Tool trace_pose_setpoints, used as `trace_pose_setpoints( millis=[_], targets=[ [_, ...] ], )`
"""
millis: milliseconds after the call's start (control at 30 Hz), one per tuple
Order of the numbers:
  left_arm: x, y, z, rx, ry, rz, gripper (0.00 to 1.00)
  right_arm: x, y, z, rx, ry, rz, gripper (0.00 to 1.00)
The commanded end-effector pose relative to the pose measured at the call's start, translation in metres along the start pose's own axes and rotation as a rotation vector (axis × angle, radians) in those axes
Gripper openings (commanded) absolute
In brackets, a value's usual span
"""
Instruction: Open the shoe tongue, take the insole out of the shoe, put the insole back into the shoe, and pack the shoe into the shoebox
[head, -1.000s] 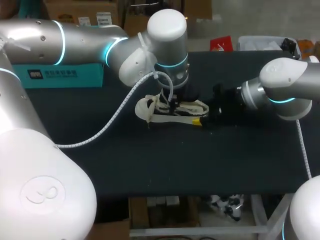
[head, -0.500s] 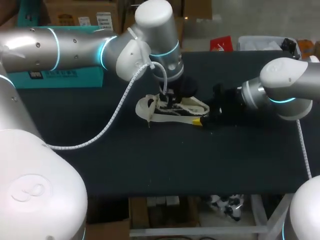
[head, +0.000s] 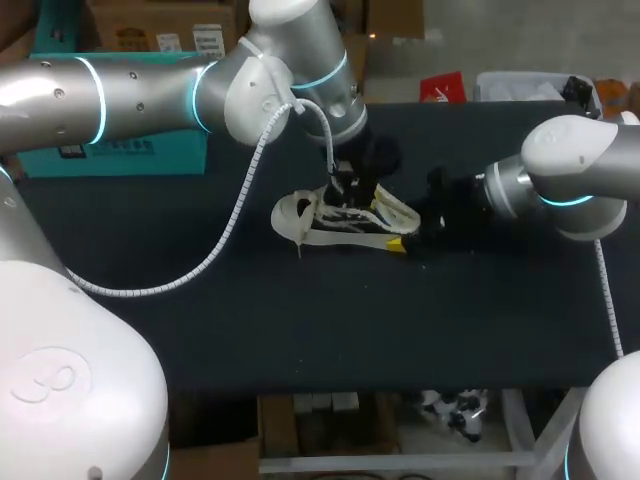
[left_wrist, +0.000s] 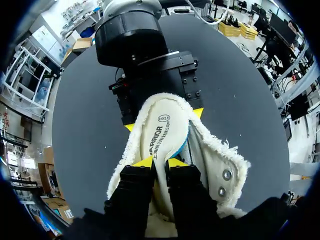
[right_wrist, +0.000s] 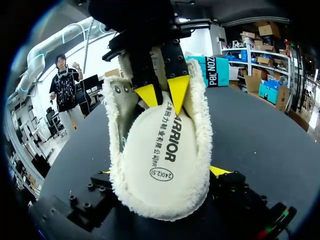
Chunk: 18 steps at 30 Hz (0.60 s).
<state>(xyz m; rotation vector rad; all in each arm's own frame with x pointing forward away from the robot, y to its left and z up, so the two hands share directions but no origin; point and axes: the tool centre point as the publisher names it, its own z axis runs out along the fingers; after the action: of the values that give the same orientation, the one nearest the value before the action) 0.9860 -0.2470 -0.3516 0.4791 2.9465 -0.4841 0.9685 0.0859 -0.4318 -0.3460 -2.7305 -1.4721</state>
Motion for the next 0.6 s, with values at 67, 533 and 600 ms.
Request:
trace_pose_setpoints(
  millis=[67, 533, 600],
  targets=[
    [0.01, -0.011, -0.021, 0.025, -0.017, -0.006, 0.0, 0.0, -0.01, 0.009, -0.002, 0.003, 0.001, 0.0],
    [0.012, 0.001, -0.039, 0.125, 0.013, -0.096, 0.0, 0.0, -0.01, 0.009, -0.002, 0.003, 0.001, 0.0],
    [0.012, 0.002, -0.037, 0.109, 0.013, -0.101, 0.0, 0.0, -0.01, 0.009, -0.002, 0.003, 0.001, 0.0]
  ],
)
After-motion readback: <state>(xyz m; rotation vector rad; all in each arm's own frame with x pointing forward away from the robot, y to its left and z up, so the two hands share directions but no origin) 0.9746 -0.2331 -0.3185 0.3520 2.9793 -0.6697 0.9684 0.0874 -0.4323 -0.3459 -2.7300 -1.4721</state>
